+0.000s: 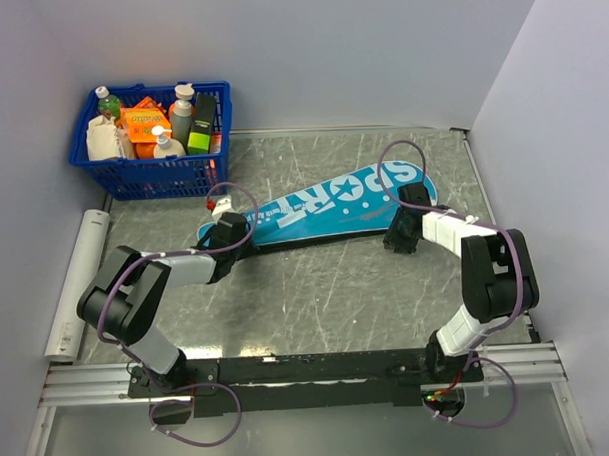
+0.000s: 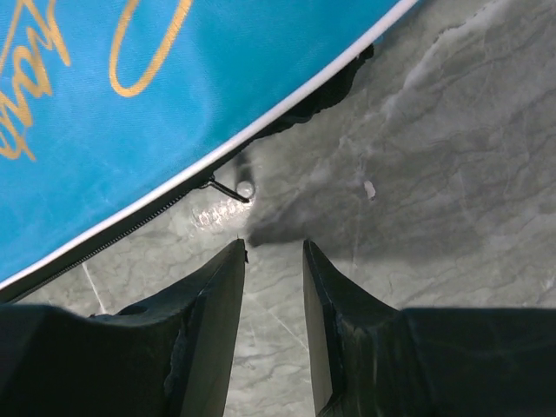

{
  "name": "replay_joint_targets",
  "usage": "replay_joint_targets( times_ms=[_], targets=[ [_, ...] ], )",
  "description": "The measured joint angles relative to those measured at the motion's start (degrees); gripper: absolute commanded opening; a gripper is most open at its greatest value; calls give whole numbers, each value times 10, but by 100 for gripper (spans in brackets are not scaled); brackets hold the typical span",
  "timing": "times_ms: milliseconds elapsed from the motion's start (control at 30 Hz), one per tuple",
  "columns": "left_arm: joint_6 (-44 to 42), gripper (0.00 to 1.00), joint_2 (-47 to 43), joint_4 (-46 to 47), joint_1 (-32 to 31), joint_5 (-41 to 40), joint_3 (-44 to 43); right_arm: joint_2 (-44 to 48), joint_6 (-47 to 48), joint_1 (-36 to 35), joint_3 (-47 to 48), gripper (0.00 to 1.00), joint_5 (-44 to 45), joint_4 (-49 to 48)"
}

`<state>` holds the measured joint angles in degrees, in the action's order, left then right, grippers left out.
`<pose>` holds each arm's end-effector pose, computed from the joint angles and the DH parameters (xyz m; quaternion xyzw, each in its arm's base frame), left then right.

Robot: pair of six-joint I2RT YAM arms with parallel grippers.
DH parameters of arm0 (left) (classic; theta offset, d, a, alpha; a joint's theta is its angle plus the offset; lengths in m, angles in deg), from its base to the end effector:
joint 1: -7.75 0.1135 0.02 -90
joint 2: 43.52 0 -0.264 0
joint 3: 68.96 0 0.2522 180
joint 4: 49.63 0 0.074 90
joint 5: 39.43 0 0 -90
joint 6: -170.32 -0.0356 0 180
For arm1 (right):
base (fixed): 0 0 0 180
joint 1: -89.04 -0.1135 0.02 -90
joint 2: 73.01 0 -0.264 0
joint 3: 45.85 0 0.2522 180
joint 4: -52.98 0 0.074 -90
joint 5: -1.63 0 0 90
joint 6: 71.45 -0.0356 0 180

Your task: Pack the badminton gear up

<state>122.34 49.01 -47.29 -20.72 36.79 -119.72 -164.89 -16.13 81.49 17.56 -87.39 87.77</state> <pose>0.2709 -0.1373 0.1403 -0.1568 0.8854 -0.1561 0.4089 0.2972 0.0388 0.1593 0.2301 0.9453 0.0755 0.2187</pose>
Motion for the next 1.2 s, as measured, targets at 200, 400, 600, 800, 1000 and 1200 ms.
replay_joint_targets(
  times_ms=[200, 400, 600, 800, 1000, 1200],
  targets=[
    [0, 9, 1, 1, 0, 0, 0, -13, 14, 2, 22, 40, 3, 0],
    [0, 9, 3, 2, 0, 0, -1, -43, 29, 2, 51, 41, 6, 4],
    [-1, 9, 4, 1, 0, 0, -2, -67, 50, 2, 84, 41, 5, 23],
    [-4, 9, 8, 4, 0, 5, -5, -88, 73, 3, 107, 27, 6, 39],
    [-4, 9, 9, 4, 0, 6, -5, -95, 85, 3, 116, 14, 0, 43],
    [-4, 9, 9, 6, 0, 9, -5, -96, 90, 3, 122, 0, -3, 44]
  ],
)
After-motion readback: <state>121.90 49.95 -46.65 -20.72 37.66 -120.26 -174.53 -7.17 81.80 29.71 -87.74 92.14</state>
